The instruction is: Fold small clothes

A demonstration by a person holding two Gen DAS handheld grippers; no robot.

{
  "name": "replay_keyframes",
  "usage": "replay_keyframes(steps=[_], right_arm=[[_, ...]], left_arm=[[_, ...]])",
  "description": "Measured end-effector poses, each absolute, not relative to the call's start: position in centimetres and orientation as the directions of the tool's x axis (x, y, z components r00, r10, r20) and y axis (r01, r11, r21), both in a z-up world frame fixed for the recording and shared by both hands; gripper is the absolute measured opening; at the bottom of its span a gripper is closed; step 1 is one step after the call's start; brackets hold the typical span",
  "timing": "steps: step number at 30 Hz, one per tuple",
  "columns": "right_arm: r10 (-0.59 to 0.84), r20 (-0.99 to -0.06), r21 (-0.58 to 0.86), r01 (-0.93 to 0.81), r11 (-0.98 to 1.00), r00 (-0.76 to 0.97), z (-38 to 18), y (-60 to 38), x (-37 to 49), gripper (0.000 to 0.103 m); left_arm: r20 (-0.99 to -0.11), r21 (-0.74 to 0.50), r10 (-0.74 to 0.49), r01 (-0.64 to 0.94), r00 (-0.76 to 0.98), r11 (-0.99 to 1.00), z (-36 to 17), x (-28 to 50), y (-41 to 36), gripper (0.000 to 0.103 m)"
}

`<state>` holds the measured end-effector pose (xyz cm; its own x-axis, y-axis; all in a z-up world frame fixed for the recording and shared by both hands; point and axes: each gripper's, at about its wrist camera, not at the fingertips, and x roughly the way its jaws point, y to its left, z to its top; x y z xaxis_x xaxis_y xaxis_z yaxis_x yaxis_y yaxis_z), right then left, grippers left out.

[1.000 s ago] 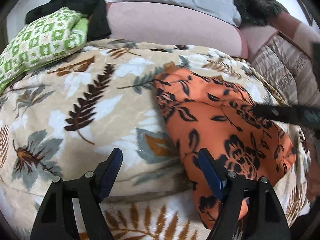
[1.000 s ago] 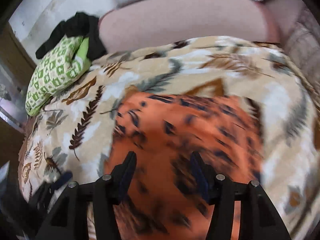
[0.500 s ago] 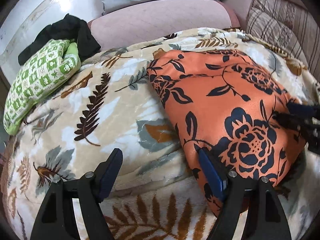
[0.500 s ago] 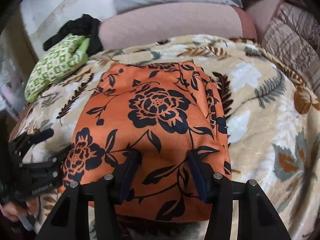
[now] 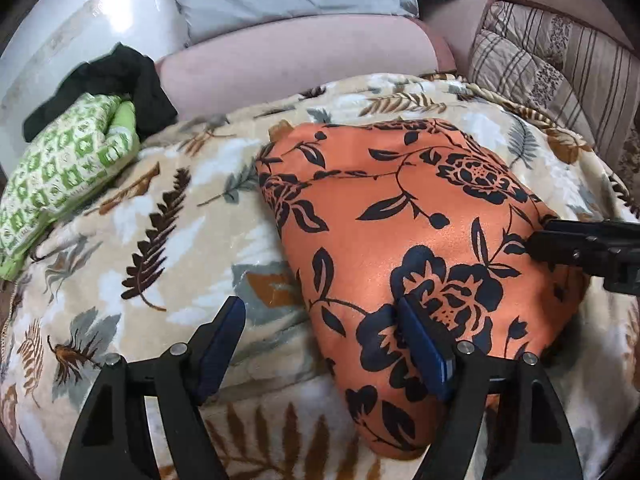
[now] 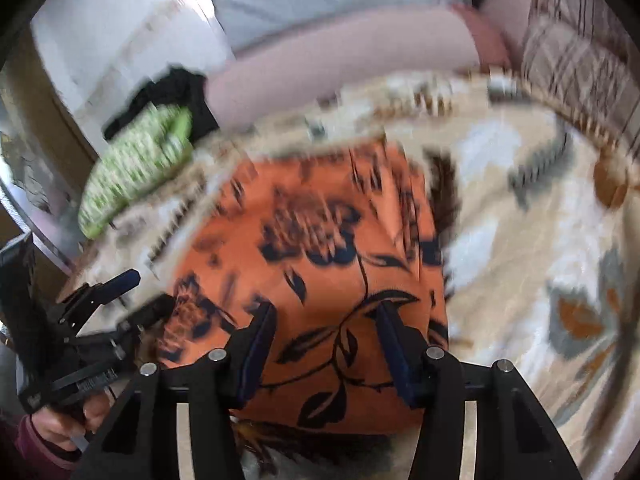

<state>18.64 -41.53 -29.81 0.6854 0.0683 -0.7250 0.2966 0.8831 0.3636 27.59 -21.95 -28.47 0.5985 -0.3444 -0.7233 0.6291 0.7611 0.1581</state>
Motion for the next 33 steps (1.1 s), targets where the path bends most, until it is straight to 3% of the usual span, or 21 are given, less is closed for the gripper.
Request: replay_keyframes(steps=[2,8,11,13,15,18,20,29,33], right_arm=[[0.072,-0.727,0.365,0.294,0.883,0.683,-29.8,-41.6,18.8,0.056],[0.138,-0.653,0.498,0.286,0.819,0.745,-27.4,-43.7,19.4,0.056],[0.123,-0.667,0.486,0.305,0.819,0.734,-26.9,-44.9,22.3,0.056],[0.125,-0.696,0.487,0.337,0.806,0.707,-27.0,-45.9,25.0,0.052],[0.121,-0.761,0.456,0.392,0.799,0.638,-28.2,-46.9,28.6,0.04],[0.119,-0.85,0.405,0.493,0.77,0.513,-31.9,-48.1,32.7,0.04],[0.117,-0.857,0.402,0.508,0.762,0.502,-32.0,-48.4,33.4,0.04],[0.005,-0.804,0.313,0.416,0.854,0.594,-26.1,-43.4,24.6,0.04],[-0.088,-0.82,0.206,0.435,0.877,0.566,-27.3,-40.9,20.4,0.041]], left_arm=[[-0.731,0.169,-0.331,0.628,0.597,0.76,-28.0,27.6,-22.2,0.079],[-0.707,0.039,-0.4,0.598,0.582,0.8,-26.1,28.6,-20.6,0.079],[-0.717,0.113,-0.359,0.609,0.597,0.785,-26.7,28.1,-21.4,0.079],[-0.734,0.177,-0.319,0.621,0.6,0.763,-27.9,27.7,-22.1,0.079],[-0.698,0.221,-0.321,0.619,0.64,0.753,-28.5,27.1,-22.4,0.082],[-0.69,0.213,-0.324,0.609,0.648,0.764,-28.7,27.2,-22.1,0.083],[-0.702,0.182,-0.328,0.604,0.632,0.776,-28.8,27.5,-21.7,0.084],[-0.721,0.159,-0.327,0.604,0.611,0.781,-28.8,27.6,-21.5,0.084],[-0.721,0.16,-0.329,0.609,0.61,0.777,-29.0,27.4,-21.5,0.084]])
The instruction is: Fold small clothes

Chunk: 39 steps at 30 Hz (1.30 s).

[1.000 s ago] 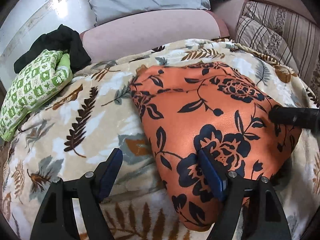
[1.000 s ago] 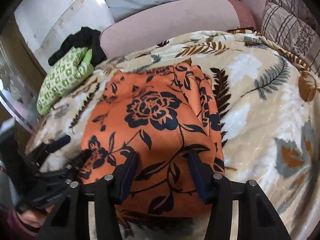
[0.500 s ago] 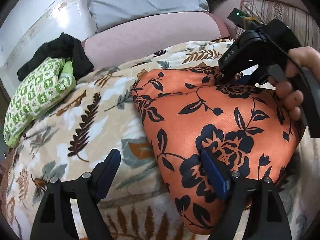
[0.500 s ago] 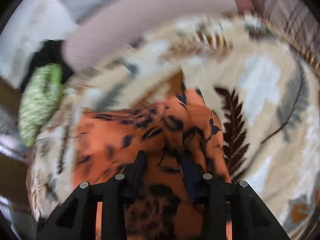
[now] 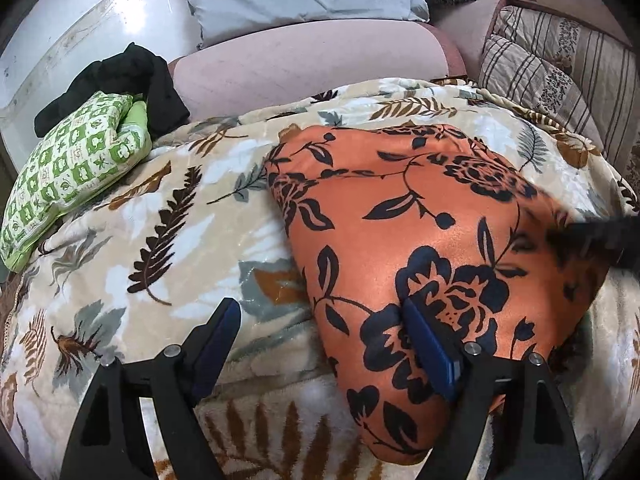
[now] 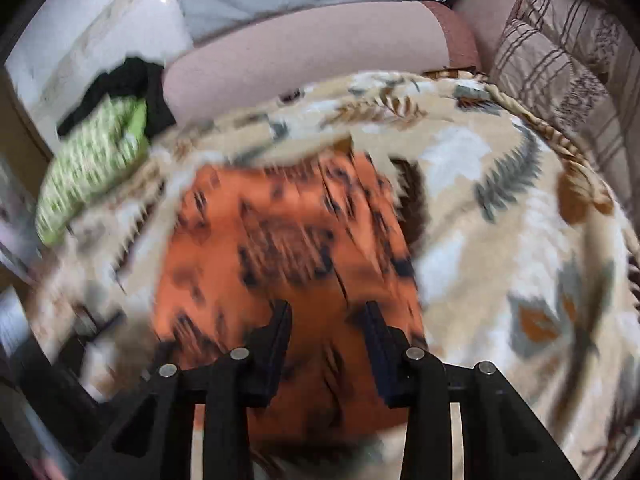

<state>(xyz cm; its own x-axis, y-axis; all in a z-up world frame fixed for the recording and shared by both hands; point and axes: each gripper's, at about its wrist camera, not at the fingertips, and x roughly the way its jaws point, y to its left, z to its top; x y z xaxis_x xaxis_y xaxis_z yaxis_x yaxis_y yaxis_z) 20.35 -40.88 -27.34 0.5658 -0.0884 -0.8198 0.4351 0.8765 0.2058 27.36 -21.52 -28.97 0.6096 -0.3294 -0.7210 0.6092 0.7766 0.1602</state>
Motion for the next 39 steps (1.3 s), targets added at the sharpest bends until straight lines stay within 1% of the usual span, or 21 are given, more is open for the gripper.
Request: replay_keyframes(steps=[1,2,3,5,9,11,12,13,14,17,18,20,23,27,29,30,31,32,34,37,39], right_arm=[[-0.095,-0.841,0.173,0.429,0.886,0.533,-28.8,-40.4,20.2,0.041],[-0.098,-0.839,0.173,0.433,0.885,0.535,-30.0,-40.4,19.9,0.041],[-0.09,-0.815,0.212,0.44,0.873,0.572,-30.4,-40.7,19.4,0.041],[-0.065,-0.804,0.255,0.441,0.86,0.591,-30.3,-41.3,19.1,0.042],[-0.034,-0.787,0.278,0.404,0.872,0.615,-30.3,-41.6,19.1,0.047],[0.006,-0.765,0.327,0.38,0.865,0.644,-30.6,-41.9,18.7,0.06],[0.067,-0.743,0.387,0.346,0.855,0.666,-30.8,-42.3,18.8,0.083],[0.151,-0.712,0.459,0.292,0.839,0.686,-30.8,-42.4,19.1,0.099],[0.182,-0.706,0.478,0.27,0.836,0.684,-30.7,-42.3,19.3,0.1],[0.125,-0.755,0.38,0.274,0.883,0.643,-30.2,-40.8,20.1,0.1],[0.121,-0.75,0.384,0.28,0.88,0.65,-30.1,-40.7,20.0,0.1],[0.15,-0.723,0.444,0.287,0.849,0.675,-29.7,-41.4,19.4,0.099],[0.165,-0.639,0.543,0.29,0.788,0.751,-28.2,-43.4,17.8,0.099],[0.027,-0.572,0.521,0.338,0.784,0.82,-25.8,-45.2,15.6,0.099],[0.005,-0.56,0.519,0.346,0.781,0.829,-25.4,-45.7,15.4,0.098],[0.001,-0.565,0.52,0.354,0.777,0.825,-25.4,-45.9,15.4,0.091],[0.005,-0.574,0.522,0.361,0.773,0.819,-25.6,-45.9,15.6,0.078],[0.017,-0.586,0.527,0.365,0.768,0.81,-25.9,-46.0,15.8,0.073],[0.043,-0.611,0.535,0.371,0.759,0.791,-26.8,-46.1,16.2,0.059],[0.066,-0.617,0.536,0.357,0.765,0.784,-27.3,-45.7,16.4,0.05],[0.05,-0.617,0.51,0.351,0.785,0.785,-27.1,-45.0,16.5,0.044]], left_arm=[[-0.719,0.161,-0.33,0.609,0.611,0.777,-29.0,27.3,-21.5,0.084],[-0.715,0.163,-0.331,0.607,0.616,0.778,-29.0,27.3,-21.4,0.084],[-0.713,0.165,-0.331,0.607,0.618,0.777,-29.0,27.2,-21.4,0.084],[-0.713,0.165,-0.33,0.606,0.618,0.778,-29.0,27.2,-21.4,0.084],[-0.724,0.152,-0.319,0.593,0.612,0.791,-28.9,27.4,-21.5,0.085],[-0.727,0.147,-0.313,0.584,0.611,0.798,-28.8,27.5,-21.5,0.086],[-0.728,0.148,-0.31,0.582,0.611,0.799,-28.8,27.4,-21.5,0.086],[-0.729,0.151,-0.306,0.58,0.612,0.8,-28.8,27.4,-21.5,0.086],[-0.729,0.155,-0.304,0.581,0.613,0.799,-28.7,27.4,-21.6,0.086],[-0.734,0.173,-0.3,0.595,0.609,0.785,-28.3,27.5,-21.8,0.086],[-0.736,0.176,-0.3,0.599,0.607,0.781,-28.2,27.5,-21.8,0.086],[-0.737,0.171,-0.305,0.602,0.604,0.78,-27.8,27.6,-21.7,0.086],[-0.728,0.167,-0.306,0.592,0.614,0.789,-27.2,27.5,-21.5,0.086],[-0.7,0.195,-0.302,0.579,0.647,0.791,-26.5,27.1,-21.2,0.086],[-0.69,0.193,-0.307,0.575,0.656,0.795,-26.0,27.0,-21.1,0.086],[-0.683,0.186,-0.316,0.576,0.658,0.796,-25.7,26.9,-21.0,0.086],[-0.68,0.183,-0.321,0.577,0.659,0.796,-25.6,26.8,-20.9,0.086],[-0.68,0.18,-0.325,0.578,0.658,0.796,-25.4,26.8,-20.9,0.086],[-0.684,0.166,-0.332,0.581,0.65,0.797,-25.3,26.9,-20.8,0.086],[-0.691,0.154,-0.327,0.574,0.644,0.804,-25.4,27.1,-20.7,0.086],[-0.694,0.163,-0.315,0.567,0.648,0.808,-25.6,27.3,-20.7,0.086]])
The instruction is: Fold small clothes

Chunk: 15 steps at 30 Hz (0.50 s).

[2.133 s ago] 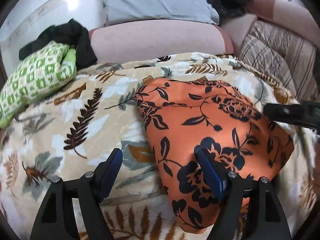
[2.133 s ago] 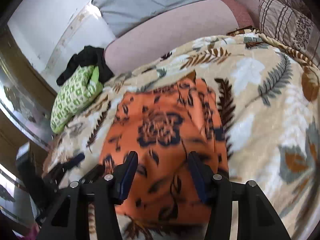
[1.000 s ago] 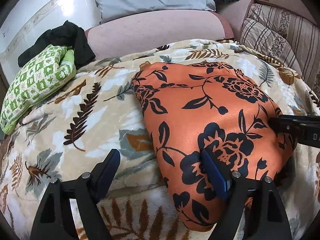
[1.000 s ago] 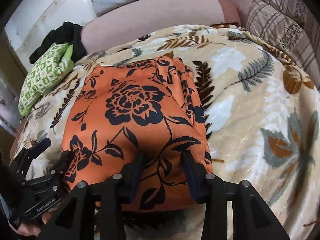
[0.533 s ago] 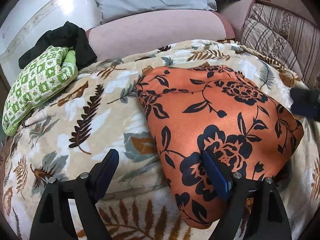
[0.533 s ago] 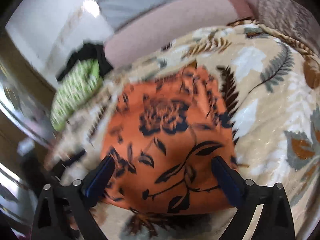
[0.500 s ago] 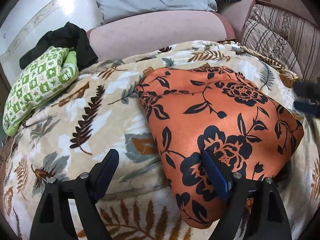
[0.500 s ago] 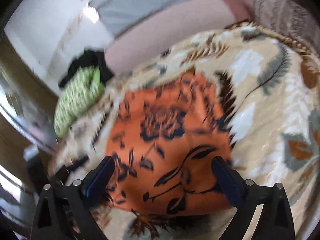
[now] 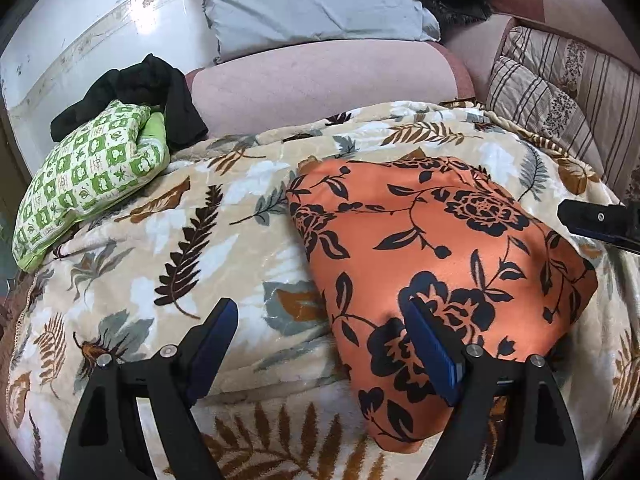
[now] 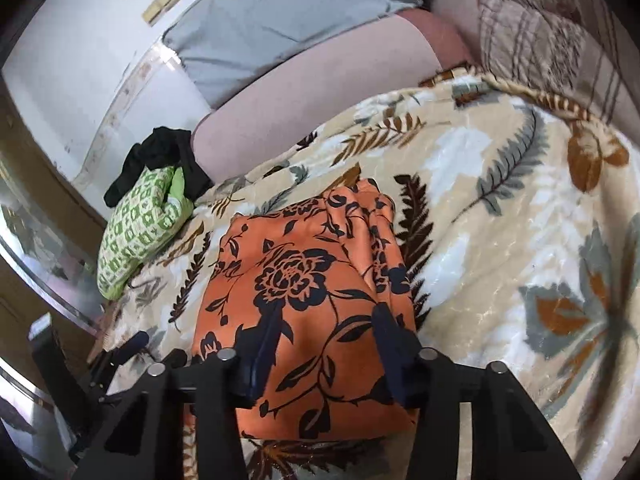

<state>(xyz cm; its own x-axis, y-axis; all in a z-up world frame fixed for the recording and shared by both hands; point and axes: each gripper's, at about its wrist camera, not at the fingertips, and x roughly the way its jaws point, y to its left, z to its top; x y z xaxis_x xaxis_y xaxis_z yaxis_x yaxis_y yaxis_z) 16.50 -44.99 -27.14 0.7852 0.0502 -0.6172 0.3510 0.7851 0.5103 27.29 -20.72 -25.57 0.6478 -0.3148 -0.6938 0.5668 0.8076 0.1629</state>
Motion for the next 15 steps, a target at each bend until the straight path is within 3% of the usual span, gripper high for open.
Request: replay_keyframes(steps=[4,9,15], right_arm=[[0.066,-0.629,0.493,0.331,0.805,0.775,-27.7,-43.8,17.1,0.035],[0.086,-0.722,0.44,0.36,0.823,0.686,-29.9,-42.9,18.6,0.035],[0.113,-0.674,0.511,0.35,0.785,0.73,-29.5,-43.6,17.7,0.035]], left_arm=[[-0.715,0.164,-0.292,0.558,0.635,0.813,-26.3,27.8,-20.7,0.086],[-0.736,0.174,-0.273,0.563,0.62,0.808,-27.5,28.0,-20.9,0.086],[-0.722,0.164,-0.292,0.565,0.627,0.808,-26.6,27.7,-20.8,0.086]])
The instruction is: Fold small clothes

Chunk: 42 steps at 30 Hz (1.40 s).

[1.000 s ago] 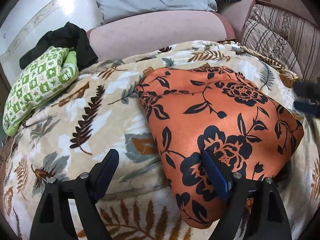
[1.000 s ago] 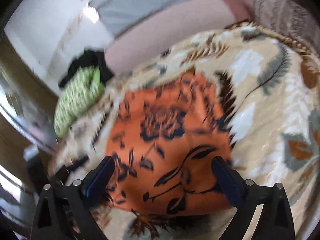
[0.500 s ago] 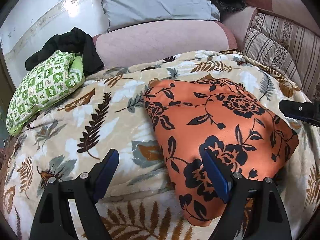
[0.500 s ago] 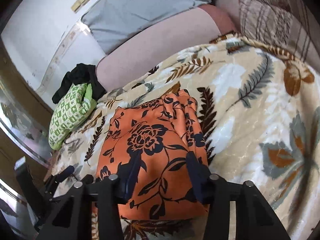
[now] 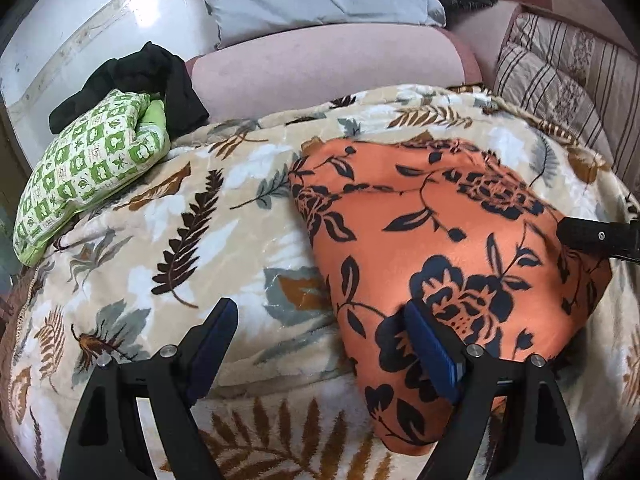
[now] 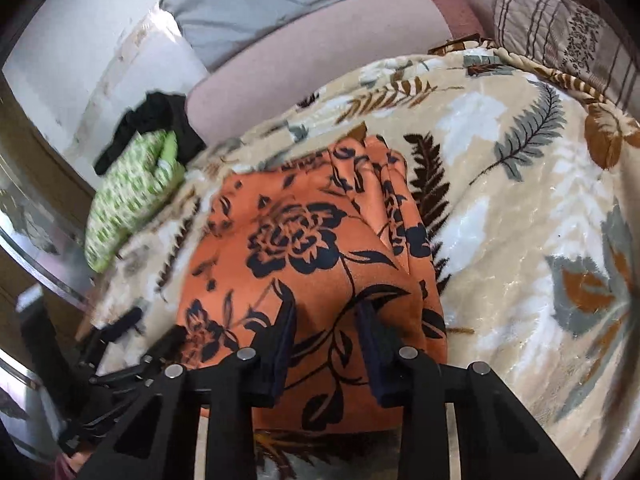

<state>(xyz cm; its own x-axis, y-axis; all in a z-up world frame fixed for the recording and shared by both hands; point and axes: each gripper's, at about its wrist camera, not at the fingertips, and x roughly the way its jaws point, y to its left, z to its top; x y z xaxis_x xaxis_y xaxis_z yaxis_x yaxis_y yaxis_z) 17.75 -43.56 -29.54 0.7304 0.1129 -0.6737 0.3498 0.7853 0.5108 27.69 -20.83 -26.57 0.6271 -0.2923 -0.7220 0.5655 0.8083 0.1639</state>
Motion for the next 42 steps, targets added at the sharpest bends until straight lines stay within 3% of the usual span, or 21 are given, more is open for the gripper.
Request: replay_keyframes(steps=[8,11,15,30,37,42], right_arm=[[0.086,-0.601,0.538,0.322,0.779,0.795,-27.7,-44.1,17.2,0.035],[0.086,-0.613,0.524,0.323,0.788,0.786,-27.8,-43.7,17.7,0.035],[0.121,-0.694,0.502,0.357,0.788,0.71,-30.0,-43.3,19.1,0.035],[0.056,-0.616,0.506,0.341,0.792,0.785,-28.3,-43.6,17.6,0.035],[0.096,-0.699,0.481,0.366,0.797,0.709,-30.2,-43.3,18.9,0.036],[0.062,-0.687,0.443,0.35,0.825,0.724,-29.1,-42.8,18.7,0.036]], left_arm=[[-0.702,0.149,-0.299,0.543,0.647,0.826,-25.7,27.9,-20.4,0.086],[-0.71,0.149,-0.282,0.529,0.646,0.836,-26.0,28.4,-20.2,0.086],[-0.741,0.183,-0.237,0.529,0.629,0.829,-27.6,28.9,-20.7,0.086],[-0.725,0.157,-0.255,0.513,0.64,0.844,-26.6,29.1,-20.0,0.086],[-0.748,0.199,-0.194,0.495,0.634,0.846,-28.2,29.8,-20.0,0.086],[-0.753,0.11,-0.241,0.478,0.612,0.871,-27.0,30.7,-18.9,0.086]])
